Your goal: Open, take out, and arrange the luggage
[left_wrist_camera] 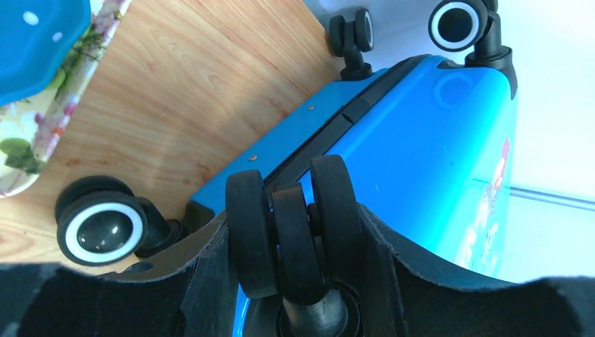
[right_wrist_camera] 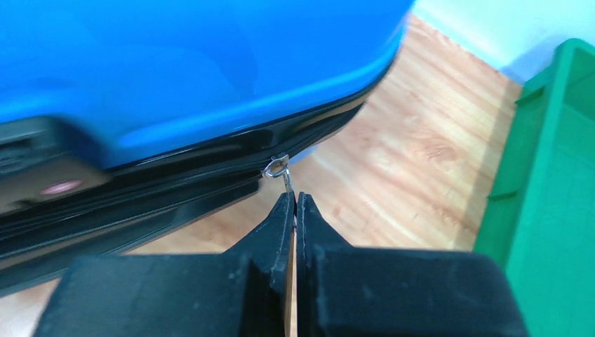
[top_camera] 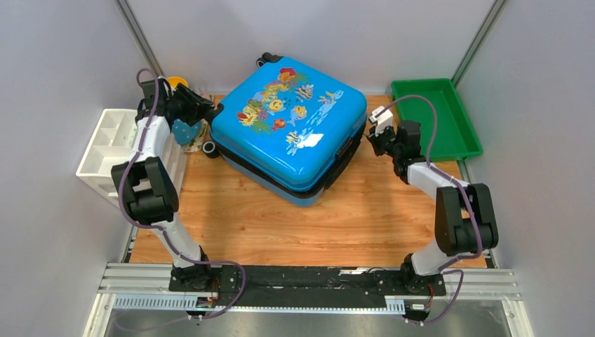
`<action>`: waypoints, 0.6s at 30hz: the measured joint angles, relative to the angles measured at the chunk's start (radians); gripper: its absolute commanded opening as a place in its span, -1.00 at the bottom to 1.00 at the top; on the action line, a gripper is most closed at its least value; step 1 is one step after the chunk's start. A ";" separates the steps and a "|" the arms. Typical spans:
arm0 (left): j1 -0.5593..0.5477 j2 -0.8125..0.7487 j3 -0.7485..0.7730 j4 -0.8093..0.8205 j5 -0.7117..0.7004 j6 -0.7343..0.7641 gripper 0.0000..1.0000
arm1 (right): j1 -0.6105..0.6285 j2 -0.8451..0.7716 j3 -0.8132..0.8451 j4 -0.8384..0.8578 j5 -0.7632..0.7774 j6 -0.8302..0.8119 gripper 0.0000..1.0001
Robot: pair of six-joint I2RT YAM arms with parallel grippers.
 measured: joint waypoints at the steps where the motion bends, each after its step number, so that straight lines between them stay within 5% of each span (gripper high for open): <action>1: 0.000 0.013 0.016 -0.005 0.000 0.016 -1.00 | -0.020 0.034 0.027 0.016 -0.016 -0.002 -1.00; 18: -0.007 0.198 0.270 -0.180 0.063 0.256 -1.00 | -0.154 0.576 0.504 0.244 -0.372 0.026 -1.00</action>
